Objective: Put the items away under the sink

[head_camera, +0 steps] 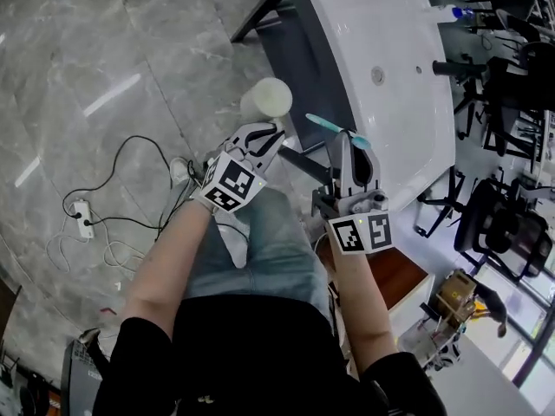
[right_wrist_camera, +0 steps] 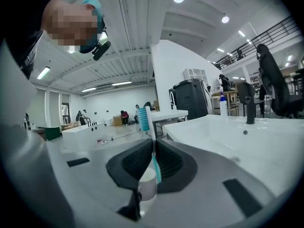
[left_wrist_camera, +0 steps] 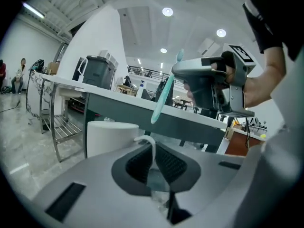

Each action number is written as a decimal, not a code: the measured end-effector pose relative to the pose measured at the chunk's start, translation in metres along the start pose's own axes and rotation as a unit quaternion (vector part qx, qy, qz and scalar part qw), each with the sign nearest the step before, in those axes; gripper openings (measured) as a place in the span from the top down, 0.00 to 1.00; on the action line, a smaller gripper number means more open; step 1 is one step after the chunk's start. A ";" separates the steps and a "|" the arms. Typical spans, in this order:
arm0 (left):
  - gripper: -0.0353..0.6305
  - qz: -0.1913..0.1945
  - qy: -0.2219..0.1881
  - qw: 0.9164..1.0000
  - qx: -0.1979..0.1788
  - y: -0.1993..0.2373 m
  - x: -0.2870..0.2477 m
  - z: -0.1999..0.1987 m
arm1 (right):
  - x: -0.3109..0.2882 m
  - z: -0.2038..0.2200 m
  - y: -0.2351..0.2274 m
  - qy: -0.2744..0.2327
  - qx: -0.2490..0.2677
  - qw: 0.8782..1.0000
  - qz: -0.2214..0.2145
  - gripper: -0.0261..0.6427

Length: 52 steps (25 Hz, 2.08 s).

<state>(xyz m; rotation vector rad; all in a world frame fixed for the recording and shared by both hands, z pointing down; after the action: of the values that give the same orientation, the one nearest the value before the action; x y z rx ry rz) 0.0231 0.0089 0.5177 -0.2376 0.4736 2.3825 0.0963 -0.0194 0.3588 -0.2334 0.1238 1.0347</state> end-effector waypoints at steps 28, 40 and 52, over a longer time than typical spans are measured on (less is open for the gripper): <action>0.89 0.138 -0.046 0.983 -0.111 0.038 -0.242 0.132 | -0.009 0.190 -0.084 0.013 0.128 0.990 0.060 0.89; 0.89 0.175 -0.084 0.975 -0.109 0.006 -0.268 0.117 | 0.001 0.205 -0.091 0.023 0.124 0.989 0.071 0.89; 0.89 0.222 -0.082 0.963 -0.127 -0.023 -0.287 0.134 | 0.010 0.210 -0.095 0.032 0.125 0.989 0.077 0.89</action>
<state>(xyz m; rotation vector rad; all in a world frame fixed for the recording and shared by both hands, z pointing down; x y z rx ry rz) 0.2473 -0.0935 0.7183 -0.0463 0.1475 2.8767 0.1816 -0.0054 0.5725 -0.0279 0.3314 1.1534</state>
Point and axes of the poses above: the fingertips, and each gripper's own axes: x backward along the fingers, y to its left, z out of its underside, the point moved 2 cm from there along x, backward along the fingers
